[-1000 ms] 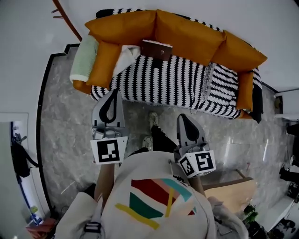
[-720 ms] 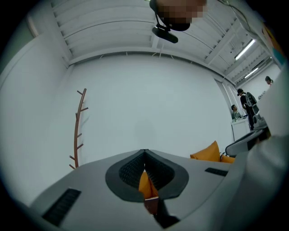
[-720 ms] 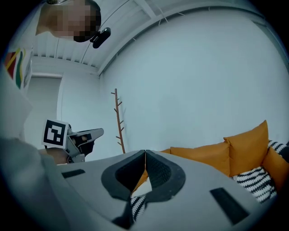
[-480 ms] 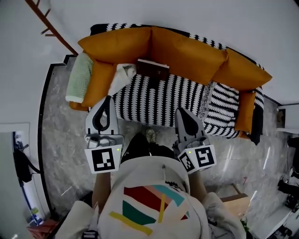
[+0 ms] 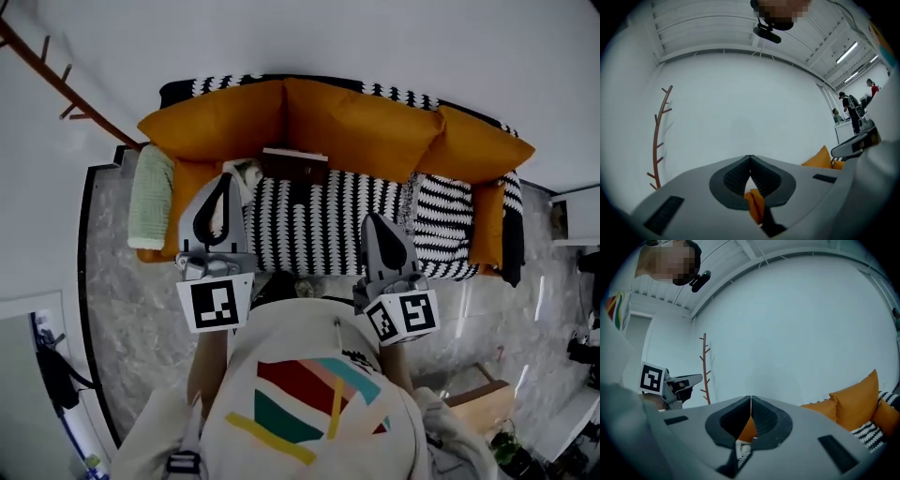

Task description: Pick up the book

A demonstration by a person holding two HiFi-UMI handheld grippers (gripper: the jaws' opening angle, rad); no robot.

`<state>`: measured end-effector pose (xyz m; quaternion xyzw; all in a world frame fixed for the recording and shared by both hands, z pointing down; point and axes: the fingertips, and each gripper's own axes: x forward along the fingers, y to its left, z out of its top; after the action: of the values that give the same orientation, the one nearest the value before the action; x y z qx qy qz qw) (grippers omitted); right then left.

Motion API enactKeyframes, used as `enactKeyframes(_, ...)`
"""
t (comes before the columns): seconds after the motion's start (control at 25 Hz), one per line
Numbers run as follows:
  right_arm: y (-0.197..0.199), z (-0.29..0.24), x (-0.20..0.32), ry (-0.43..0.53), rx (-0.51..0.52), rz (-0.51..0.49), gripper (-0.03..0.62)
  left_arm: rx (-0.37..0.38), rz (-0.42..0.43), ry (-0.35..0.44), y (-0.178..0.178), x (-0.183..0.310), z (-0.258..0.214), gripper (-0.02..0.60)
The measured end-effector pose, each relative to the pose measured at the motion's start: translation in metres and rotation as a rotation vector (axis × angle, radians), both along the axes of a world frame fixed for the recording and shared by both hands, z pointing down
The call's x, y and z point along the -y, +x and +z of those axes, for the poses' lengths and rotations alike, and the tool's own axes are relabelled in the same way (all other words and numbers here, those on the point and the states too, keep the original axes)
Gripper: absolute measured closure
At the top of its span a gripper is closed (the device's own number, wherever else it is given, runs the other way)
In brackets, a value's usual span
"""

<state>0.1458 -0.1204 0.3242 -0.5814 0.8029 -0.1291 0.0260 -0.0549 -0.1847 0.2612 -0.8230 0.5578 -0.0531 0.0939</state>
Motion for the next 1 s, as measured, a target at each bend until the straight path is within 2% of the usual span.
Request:
enactKeyframes(0.12,0.003,-0.005,0.026,0.007,0.001,0.023,0.58,-0.017,0.028,0.017,0.0,0.028,-0.006,0.588)
enactKeyframes(0.28,-0.022,-0.008,0.063,0.001,-0.007,0.007,0.58,-0.037,0.042,0.014,-0.014,0.06,-0.006,0.587)
enactKeyframes(0.56,-0.05,-0.013,0.102,-0.006,-0.079,-0.026,0.58,-0.068,0.011,-0.077,-0.054,0.113,0.022,0.588)
enactKeyframes(0.8,-0.042,-0.005,0.126,-0.047,-0.086,-0.044,0.58,-0.084,0.002,-0.084,-0.044,0.141,0.027,0.586)
enactKeyframes(1.0,-0.035,0.002,0.156,-0.047,-0.149,-0.052,0.58,-0.078,-0.013,-0.112,-0.035,0.158,0.041,0.587)
